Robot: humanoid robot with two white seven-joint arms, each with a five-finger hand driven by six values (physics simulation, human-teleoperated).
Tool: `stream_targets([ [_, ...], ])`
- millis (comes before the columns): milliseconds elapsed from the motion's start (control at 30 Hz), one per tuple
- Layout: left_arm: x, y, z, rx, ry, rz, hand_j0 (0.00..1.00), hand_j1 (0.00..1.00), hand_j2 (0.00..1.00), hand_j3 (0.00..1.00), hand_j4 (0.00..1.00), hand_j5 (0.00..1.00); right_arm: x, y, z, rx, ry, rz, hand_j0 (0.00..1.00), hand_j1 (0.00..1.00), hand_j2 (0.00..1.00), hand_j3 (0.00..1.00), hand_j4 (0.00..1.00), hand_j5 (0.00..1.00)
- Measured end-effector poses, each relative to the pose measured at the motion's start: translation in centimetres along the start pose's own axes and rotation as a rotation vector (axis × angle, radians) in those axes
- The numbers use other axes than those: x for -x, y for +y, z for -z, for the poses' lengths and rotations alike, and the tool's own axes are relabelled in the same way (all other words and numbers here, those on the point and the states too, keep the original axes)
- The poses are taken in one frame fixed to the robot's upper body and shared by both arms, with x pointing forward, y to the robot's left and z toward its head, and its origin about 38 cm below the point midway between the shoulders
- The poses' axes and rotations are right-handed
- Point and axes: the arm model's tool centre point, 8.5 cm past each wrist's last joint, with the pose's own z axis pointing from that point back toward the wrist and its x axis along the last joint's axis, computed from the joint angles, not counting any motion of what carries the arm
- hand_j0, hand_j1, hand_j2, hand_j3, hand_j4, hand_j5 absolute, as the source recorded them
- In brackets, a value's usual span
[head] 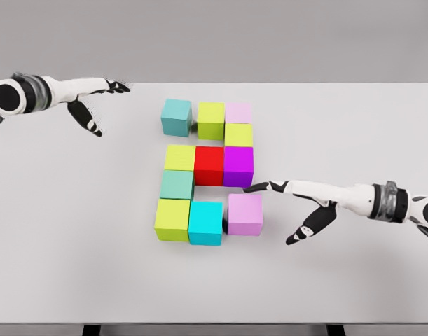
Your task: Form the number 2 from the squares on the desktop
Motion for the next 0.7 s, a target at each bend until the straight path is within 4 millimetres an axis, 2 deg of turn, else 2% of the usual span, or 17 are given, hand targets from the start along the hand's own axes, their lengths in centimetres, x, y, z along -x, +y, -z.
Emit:
stream_targets([
  [100, 0.9, -0.6, -0.8, 0.045, 0.02, 0.2, 1.0, 1.0, 1.0, 1.0, 1.0, 1.0, 0.1, 0.2, 0.1, -0.004, 0.0, 0.004, 1.0, 1.0, 1.0, 1.0, 1.0, 1.0],
  [233, 0.8, -1.1, -1.0, 0.077, -0.003, 0.329, 1.0, 1.0, 1.0, 1.0, 1.0, 1.0, 0.2, 0.6, 0.1, -0.007, -0.001, 0.013, 1.0, 1.0, 1.0, 1.0, 1.0, 1.0],
  [600, -3.0, -1.5, 1.3, 0.094, -0.085, 0.436, 1.0, 1.0, 1.0, 1.0, 1.0, 1.0, 0.2, 1.3, 0.4, -0.015, -0.009, 0.026, 1.0, 1.0, 1.0, 1.0, 1.0, 1.0],
  [700, -3.6, -1.7, 2.6, 0.101, -0.083, 0.437, 1.0, 1.0, 1.0, 1.0, 1.0, 1.0, 0.2, 1.4, 0.5, -0.018, -0.012, 0.026, 1.0, 1.0, 1.0, 1.0, 1.0, 1.0],
])
